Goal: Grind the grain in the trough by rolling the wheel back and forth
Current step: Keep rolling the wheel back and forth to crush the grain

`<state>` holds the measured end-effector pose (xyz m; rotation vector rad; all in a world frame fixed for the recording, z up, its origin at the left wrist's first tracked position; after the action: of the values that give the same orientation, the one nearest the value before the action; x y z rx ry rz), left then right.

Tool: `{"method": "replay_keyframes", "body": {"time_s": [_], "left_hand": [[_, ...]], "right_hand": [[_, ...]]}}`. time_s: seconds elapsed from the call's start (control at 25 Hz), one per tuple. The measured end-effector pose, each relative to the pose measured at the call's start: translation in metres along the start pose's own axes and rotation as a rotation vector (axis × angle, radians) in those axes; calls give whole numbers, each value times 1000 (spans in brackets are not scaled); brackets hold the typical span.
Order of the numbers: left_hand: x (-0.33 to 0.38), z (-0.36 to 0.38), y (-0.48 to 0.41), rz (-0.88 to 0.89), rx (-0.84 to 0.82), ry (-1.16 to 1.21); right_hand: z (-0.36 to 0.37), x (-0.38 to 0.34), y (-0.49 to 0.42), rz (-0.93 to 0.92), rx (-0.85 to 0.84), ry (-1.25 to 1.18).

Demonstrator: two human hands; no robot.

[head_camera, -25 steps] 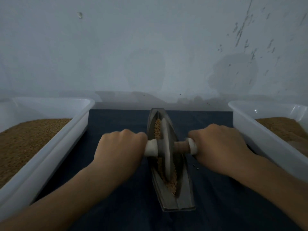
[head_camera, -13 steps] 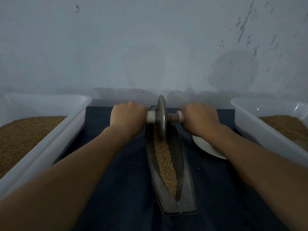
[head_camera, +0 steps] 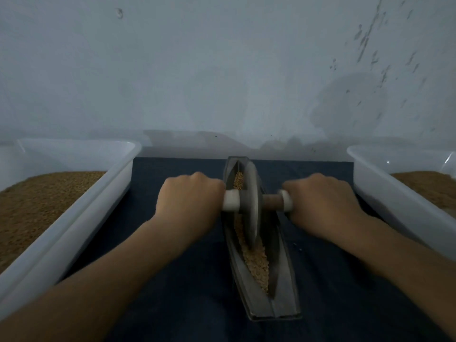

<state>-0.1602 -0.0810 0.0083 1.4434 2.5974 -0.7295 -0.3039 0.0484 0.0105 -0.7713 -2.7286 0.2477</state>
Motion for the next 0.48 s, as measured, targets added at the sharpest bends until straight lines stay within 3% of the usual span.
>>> {"method": "replay_keyframes", "body": {"time_s": [0.24, 0.48], "left_hand": [[-22, 16, -56, -98, 31, 61], [2, -11, 15, 12, 5, -6]], "right_hand": [[4, 0, -77, 16, 81, 21], [0, -2, 15, -50, 60, -14]]}}
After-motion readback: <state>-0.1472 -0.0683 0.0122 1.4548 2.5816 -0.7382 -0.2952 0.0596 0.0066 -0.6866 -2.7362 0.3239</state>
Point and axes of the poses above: each hand's wrist, its own y-axis away from the middle knuckle, its own z-axis out of the palm, x = y × z, the point moved 9 cm from there along -y, towards the middle knuckle, and after that the axes turned 6 degrees about -x, right-handed, at the moved point
